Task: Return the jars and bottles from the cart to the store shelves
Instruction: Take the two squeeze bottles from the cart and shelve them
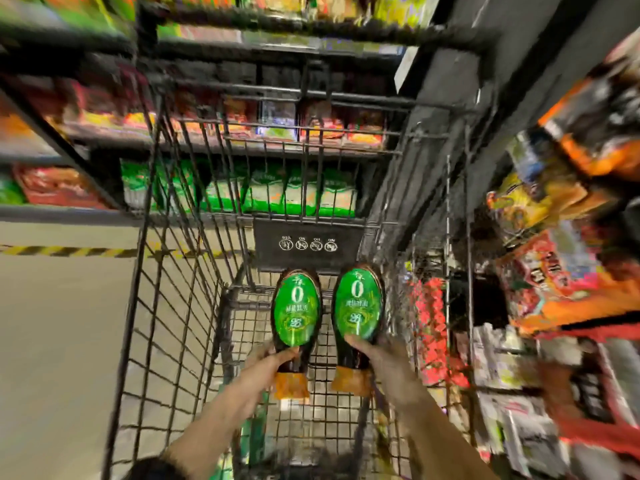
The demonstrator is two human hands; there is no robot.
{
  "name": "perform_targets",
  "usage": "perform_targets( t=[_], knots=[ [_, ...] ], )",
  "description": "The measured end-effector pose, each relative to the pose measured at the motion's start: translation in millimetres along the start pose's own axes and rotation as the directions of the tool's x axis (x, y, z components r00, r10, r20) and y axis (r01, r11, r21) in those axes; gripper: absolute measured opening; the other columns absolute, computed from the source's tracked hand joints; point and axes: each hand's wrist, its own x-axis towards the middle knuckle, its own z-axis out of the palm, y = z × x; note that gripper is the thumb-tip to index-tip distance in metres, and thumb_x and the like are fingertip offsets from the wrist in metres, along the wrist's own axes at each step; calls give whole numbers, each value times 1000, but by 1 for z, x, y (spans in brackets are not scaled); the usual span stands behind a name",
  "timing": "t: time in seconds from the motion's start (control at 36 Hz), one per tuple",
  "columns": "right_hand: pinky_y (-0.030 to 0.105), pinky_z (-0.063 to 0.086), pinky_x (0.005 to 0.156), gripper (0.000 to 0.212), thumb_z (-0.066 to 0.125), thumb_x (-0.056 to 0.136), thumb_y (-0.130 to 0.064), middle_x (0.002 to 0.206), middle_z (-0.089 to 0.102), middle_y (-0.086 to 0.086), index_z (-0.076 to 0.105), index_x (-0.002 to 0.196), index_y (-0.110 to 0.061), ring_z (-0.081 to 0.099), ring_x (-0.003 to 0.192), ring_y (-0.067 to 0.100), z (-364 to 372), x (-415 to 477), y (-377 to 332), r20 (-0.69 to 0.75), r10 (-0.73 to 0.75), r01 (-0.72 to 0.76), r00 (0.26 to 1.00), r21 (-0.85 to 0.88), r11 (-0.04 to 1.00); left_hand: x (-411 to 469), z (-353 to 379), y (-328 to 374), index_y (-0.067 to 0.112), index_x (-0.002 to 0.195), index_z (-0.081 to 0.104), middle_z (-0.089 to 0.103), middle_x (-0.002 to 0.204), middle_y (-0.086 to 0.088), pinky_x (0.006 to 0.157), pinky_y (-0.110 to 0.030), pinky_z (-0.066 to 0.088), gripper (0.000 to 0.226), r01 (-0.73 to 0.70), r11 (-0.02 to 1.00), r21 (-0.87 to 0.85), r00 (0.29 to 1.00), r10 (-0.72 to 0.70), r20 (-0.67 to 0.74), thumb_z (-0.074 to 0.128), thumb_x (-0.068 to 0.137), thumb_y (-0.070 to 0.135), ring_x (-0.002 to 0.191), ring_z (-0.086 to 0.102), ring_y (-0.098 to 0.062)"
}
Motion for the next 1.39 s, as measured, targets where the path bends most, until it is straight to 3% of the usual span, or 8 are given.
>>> perform_targets(
  t=[0.06, 0.22, 0.42, 0.5, 0.64, 1.03, 1.19, 1.39],
  knots=[
    [24, 54, 77, 24, 83, 68, -14, 84, 72, 1, 63, 80, -20, 65, 70, 7, -2, -24, -12, -48, -68, 66, 997, -32, 997, -24, 0, 7, 17, 120, 53, 68, 112, -9, 86, -40, 53, 60, -51, 999, -17, 999, 51, -4, 78, 67, 31, 93, 69, -24],
    [11, 48, 51, 14, 71, 77, 2, 79, 69, 3, 65, 81, -10, 66, 61, 5, -7, -104, -44, -11, -241, 240, 970, -60, 969, -102, 4, 20, 10, 140, 36, 55, 132, -15, 77, -37, 54, 80, -199, 979, -40, 980, 198, -31, 76, 72, 21, 111, 59, -29],
    [31, 55, 85, 51, 87, 58, -22, 98, 74, 8, 68, 103, -5, 69, 87, 15, -25, -212, -68, 39, -402, 404, 915, -89, 910, -217, 12, 26, 8, 132, 44, 56, 127, -11, 52, -17, 51, 57, -444, 896, -34, 896, 443, -31, 69, 82, 15, 84, 65, -11],
    [34, 54, 87, 79, 90, 45, -42, 104, 72, 8, 65, 110, -4, 69, 92, 17, -33, -260, -77, 49, -486, 488, 873, -129, 863, -263, 14, 27, 6, 144, 30, 46, 140, -11, 77, -24, 51, 74, -541, 841, -9, 841, 541, -26, 69, 82, 16, 108, 60, -20],
    [18, 54, 60, 17, 79, 72, -13, 85, 72, 2, 67, 82, -19, 69, 70, 5, -42, -341, -94, 55, -626, 622, 778, -208, 754, -332, 21, 33, 5, 141, 36, 47, 140, -15, 105, -42, 37, 75, -666, 746, 13, 745, 666, -36, 73, 78, 25, 121, 50, -32],
    [14, 52, 61, 20, 73, 74, 1, 71, 74, -10, 68, 90, -10, 69, 70, 2, -69, -484, -105, -85, -809, 806, 582, -76, 587, -399, 36, 75, 15, 134, 49, 51, 137, -7, 107, -43, 40, 112, -872, 489, 32, 487, 859, 156, 79, 42, 72, 125, 50, -20],
    [18, 53, 63, 22, 73, 72, 4, 75, 75, -5, 69, 90, -8, 70, 70, 6, -78, -527, -79, -280, -821, 837, 498, -91, 539, -441, 67, 76, 8, 116, 60, 66, 111, -2, 81, -17, 47, 38, -877, 479, -16, 448, 831, 329, 71, 81, 18, 94, 60, -8],
    [35, 55, 82, 39, 78, 68, -2, 94, 74, 7, 66, 105, -1, 70, 86, 20, -89, -585, -28, -565, -719, 827, 405, -109, 552, -454, 103, 58, 16, 96, 64, 70, 92, 5, 63, -13, 45, 16, -871, 479, -109, 343, 753, 562, 66, 83, 8, 74, 62, 4]
  ],
)
